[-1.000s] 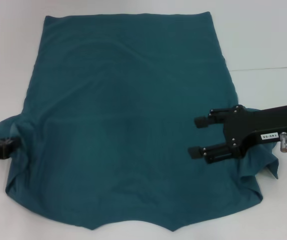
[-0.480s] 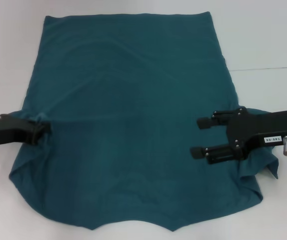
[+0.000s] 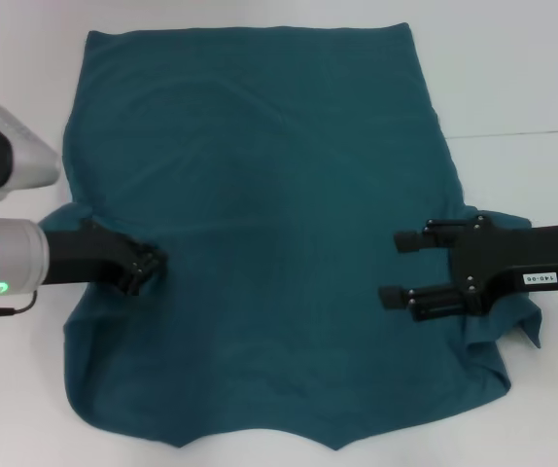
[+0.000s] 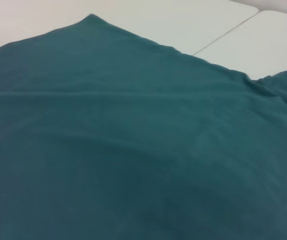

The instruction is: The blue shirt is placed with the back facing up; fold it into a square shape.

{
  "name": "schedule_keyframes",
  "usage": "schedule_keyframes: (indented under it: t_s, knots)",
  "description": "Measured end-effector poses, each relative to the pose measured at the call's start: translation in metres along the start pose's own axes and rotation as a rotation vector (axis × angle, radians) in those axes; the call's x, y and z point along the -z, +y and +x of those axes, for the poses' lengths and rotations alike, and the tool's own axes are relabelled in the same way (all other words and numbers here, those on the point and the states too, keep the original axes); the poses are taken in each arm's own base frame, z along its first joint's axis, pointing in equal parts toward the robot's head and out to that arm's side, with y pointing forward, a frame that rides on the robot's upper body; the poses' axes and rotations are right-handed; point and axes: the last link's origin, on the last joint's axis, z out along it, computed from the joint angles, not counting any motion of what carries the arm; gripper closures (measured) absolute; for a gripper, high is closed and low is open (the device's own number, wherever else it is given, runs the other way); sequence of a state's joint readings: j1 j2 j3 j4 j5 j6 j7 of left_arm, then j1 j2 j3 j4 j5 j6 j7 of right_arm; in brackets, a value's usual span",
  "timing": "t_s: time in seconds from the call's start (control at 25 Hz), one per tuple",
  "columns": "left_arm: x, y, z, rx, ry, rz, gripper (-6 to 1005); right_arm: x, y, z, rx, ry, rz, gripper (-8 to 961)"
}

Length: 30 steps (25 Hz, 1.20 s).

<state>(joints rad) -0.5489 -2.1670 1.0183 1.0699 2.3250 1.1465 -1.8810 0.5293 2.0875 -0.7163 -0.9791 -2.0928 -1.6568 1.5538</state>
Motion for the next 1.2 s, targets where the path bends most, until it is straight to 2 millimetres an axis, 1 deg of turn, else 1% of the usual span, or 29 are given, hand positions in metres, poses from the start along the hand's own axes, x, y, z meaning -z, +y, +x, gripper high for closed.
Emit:
schedule_keyframes:
  t_s: [0.24,0.36,0.48,0.64,0.72,0.88,1.0,1.2]
  knots:
    - [-0.001,0.001,0.008,0.032,0.048,0.001,918,0.001,0.000,0.004,-0.001,-0.009,0.007,71]
    - [0.000,-0.001,0.009,0.054,0.062,0.012,815,0.001,0.000,0.005,-0.003,-0.011,0.009,71]
    - [0.005,-0.012,0.007,0.122,0.077,0.074,712,0.002,0.000,0.005,-0.004,-0.011,0.010,70]
    - [0.023,-0.034,0.000,0.275,0.092,0.169,520,0.003,0.000,0.007,-0.010,-0.010,0.017,70]
    - [0.034,-0.042,-0.005,0.374,0.084,0.192,431,0.004,-0.001,0.008,-0.012,-0.010,0.025,70]
    - [0.046,-0.054,-0.015,0.561,0.073,0.225,267,0.004,-0.002,0.009,-0.007,-0.008,0.035,69]
    - [0.047,-0.059,-0.023,0.706,0.047,0.199,267,0.004,-0.002,0.009,0.005,-0.008,0.036,69]
    - [0.030,-0.059,-0.039,0.864,-0.013,0.142,266,0.000,-0.002,0.008,0.014,-0.012,0.028,71]
